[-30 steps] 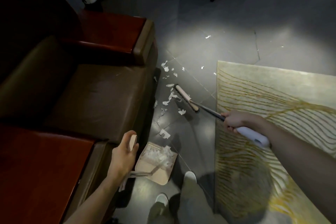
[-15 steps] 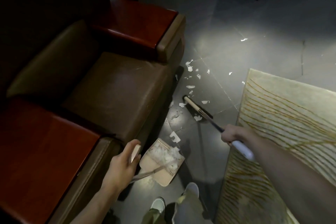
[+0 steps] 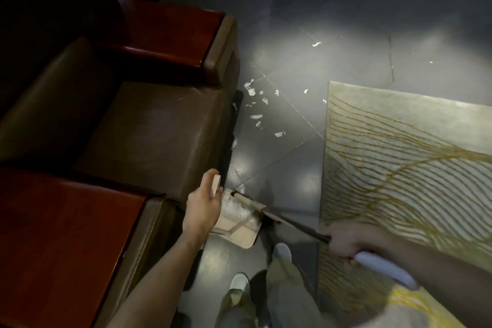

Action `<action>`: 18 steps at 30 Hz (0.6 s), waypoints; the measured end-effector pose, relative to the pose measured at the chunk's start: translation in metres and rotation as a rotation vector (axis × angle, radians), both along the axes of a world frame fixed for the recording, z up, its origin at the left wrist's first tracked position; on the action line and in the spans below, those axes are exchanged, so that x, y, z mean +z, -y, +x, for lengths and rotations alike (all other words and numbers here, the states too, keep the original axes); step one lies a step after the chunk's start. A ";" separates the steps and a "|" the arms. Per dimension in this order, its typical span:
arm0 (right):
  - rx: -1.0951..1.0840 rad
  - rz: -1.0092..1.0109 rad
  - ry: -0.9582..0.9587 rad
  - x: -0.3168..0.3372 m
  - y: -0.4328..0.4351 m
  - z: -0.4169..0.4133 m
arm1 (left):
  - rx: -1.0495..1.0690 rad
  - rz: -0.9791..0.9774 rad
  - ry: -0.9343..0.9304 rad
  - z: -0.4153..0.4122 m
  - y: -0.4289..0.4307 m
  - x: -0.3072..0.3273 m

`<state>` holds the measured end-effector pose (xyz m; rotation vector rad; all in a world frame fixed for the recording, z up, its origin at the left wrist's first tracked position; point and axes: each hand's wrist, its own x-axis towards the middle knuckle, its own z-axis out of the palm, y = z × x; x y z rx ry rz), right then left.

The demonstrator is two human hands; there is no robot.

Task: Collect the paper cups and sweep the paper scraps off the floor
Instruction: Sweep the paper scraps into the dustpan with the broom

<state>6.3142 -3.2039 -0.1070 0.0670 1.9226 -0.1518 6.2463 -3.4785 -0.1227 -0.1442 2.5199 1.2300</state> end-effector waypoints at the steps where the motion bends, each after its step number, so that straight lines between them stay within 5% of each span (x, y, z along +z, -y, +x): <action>1: -0.014 -0.013 -0.005 0.013 0.001 0.006 | -0.004 0.010 0.000 0.001 0.002 0.000; 12: -0.099 -0.024 -0.143 0.064 -0.011 0.013 | 0.027 0.059 -0.049 0.005 0.013 -0.004; 18: -0.337 -0.066 -0.160 0.063 -0.032 -0.022 | 0.014 0.070 -0.077 -0.014 0.005 -0.003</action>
